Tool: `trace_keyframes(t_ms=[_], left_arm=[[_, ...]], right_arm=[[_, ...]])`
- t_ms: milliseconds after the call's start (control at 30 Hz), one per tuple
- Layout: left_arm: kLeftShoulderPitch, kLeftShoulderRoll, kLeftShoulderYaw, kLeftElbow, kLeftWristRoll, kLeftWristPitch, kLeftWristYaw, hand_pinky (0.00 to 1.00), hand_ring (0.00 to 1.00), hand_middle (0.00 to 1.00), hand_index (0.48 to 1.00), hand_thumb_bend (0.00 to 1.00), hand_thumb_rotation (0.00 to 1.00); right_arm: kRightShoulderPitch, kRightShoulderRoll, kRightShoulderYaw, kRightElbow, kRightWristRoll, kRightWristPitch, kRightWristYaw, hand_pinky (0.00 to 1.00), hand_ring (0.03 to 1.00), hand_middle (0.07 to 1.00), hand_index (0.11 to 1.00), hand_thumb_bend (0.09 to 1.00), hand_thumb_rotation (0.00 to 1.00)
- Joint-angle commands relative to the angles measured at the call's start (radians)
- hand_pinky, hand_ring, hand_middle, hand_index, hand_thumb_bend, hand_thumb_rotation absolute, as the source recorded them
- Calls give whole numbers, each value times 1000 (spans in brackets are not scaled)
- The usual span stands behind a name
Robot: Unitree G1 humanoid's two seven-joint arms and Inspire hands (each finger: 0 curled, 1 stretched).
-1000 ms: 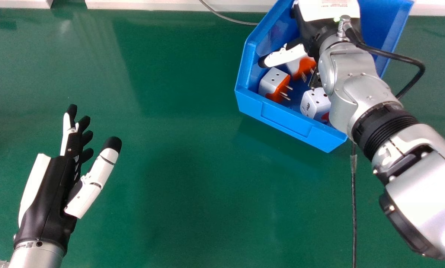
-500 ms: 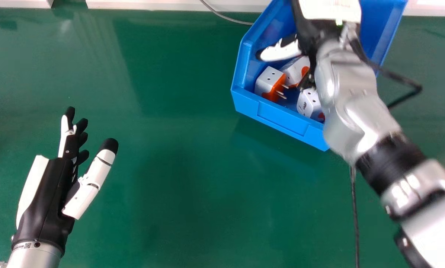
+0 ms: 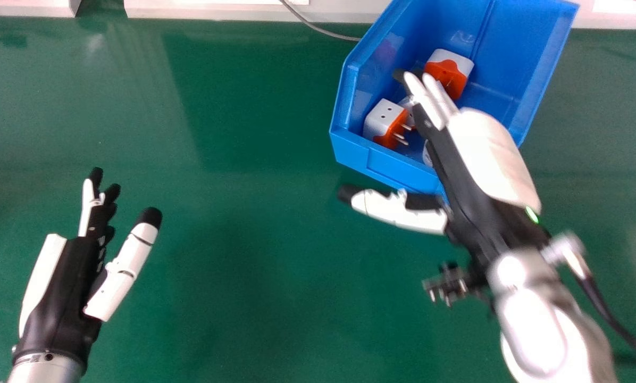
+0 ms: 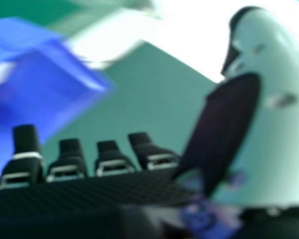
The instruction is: Pick all objects and put in blue box
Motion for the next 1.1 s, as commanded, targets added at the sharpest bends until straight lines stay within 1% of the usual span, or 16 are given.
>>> trace_keyframes(t_ms=[0,33,67,167,233,300,367,433,500,567,700,800,833,900,1000,1067], left_arm=[[-8,12,16,14,-15,-44,2,994,1000,1000,1000,466,802],[-11,12,18,25,-19,-53,0,995,1000,1000,1000,459,794],[-14,11,21,37,-19,-63,5,998,1000,1000,1000,461,790],[-21,4,27,65,-30,-86,9,999,1000,1000,1000,457,778],[-29,-1,31,97,-47,-119,8,1000,1000,1000,1000,414,757],[-37,-8,35,127,-70,-146,5,1000,1000,1000,1000,396,747],[-41,-10,36,146,-81,-165,4,1000,1000,1000,1000,396,742],[-42,-9,35,164,-78,-188,9,1000,1000,1000,1000,377,738],[-44,-15,36,179,-85,-206,12,1000,1000,1000,997,418,756],[-46,-18,35,189,-89,-219,12,1000,1000,1000,992,424,752],[-48,-23,36,210,-86,-249,15,1000,997,1000,985,404,747],[-50,-30,35,218,-93,-259,19,998,990,995,979,395,743],[-49,-31,34,218,-92,-260,20,998,990,993,976,399,742],[-53,-28,33,229,-88,-272,19,1000,998,997,980,401,756],[-55,-24,33,246,-79,-293,23,1000,1000,996,980,367,792],[-58,-24,34,261,-89,-309,19,1000,1000,992,979,366,809]], right_arm=[[67,-3,-28,-30,72,-115,-14,977,1000,1000,1000,430,751],[100,-7,-34,-21,102,-163,-12,989,1000,1000,1000,427,781],[129,-7,-40,-9,138,-209,-5,994,1000,1000,1000,415,819],[178,-6,-52,45,225,-321,16,996,1000,1000,1000,409,898],[197,4,-60,83,296,-369,42,995,1000,1000,1000,415,966],[207,12,-67,117,366,-389,79,999,1000,1000,1000,479,992],[215,20,-74,138,441,-387,125,1000,1000,1000,1000,539,998],[219,33,-82,153,508,-379,166,1000,1000,1000,1000,615,1000],[218,47,-87,164,547,-375,191,1000,1000,1000,1000,641,1000],[217,61,-89,170,562,-362,205,1000,1000,1000,1000,673,1000],[224,87,-87,167,582,-317,228,1000,1000,1000,1000,788,1000],[221,101,-89,187,609,-320,256,1000,1000,1000,1000,771,1000],[219,103,-92,194,618,-322,267,1000,1000,1000,1000,749,1000],[213,110,-99,210,638,-324,284,1000,1000,1000,1000,710,1000],[207,116,-108,229,644,-328,298,1000,1000,1000,1000,686,1000],[204,120,-112,238,644,-328,302,1000,1000,1000,1000,679,1000]])
